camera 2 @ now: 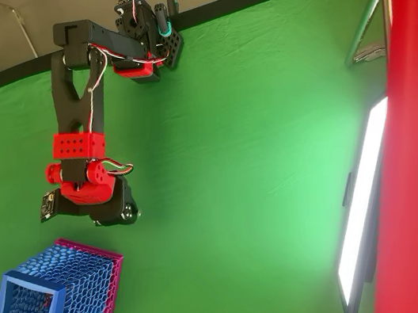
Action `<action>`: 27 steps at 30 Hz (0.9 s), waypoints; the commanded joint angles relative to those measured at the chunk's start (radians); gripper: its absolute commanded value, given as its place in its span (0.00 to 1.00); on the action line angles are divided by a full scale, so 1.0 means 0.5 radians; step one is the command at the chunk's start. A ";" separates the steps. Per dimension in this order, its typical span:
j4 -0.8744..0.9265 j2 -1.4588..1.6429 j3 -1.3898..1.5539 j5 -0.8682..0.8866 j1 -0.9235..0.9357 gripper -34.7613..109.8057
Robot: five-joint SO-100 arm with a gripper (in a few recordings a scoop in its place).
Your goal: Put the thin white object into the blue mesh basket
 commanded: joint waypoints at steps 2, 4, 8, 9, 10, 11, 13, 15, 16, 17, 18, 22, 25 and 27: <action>-0.089 0.052 -0.298 0.009 0.043 0.27; -0.184 0.025 -0.402 0.028 0.055 0.27; -0.390 -0.025 -0.552 0.074 0.083 0.27; -0.448 -0.040 -0.580 0.086 0.092 0.27; -0.509 -0.058 -0.601 0.095 0.098 0.27; -0.568 -0.077 -0.623 0.101 0.107 0.27; -0.693 -0.114 -0.657 0.117 0.126 0.27; -0.767 -0.153 -0.709 0.120 0.144 0.27; -0.795 -0.172 -0.739 0.129 0.156 0.27; -0.822 -0.190 -0.770 0.141 0.169 0.27; -0.862 -0.206 -0.801 0.160 0.181 0.27; -0.951 -0.295 -0.957 0.193 0.227 0.27; -0.982 -0.377 -1.092 0.212 0.267 0.26; -1.012 -0.448 -1.175 0.230 0.291 0.26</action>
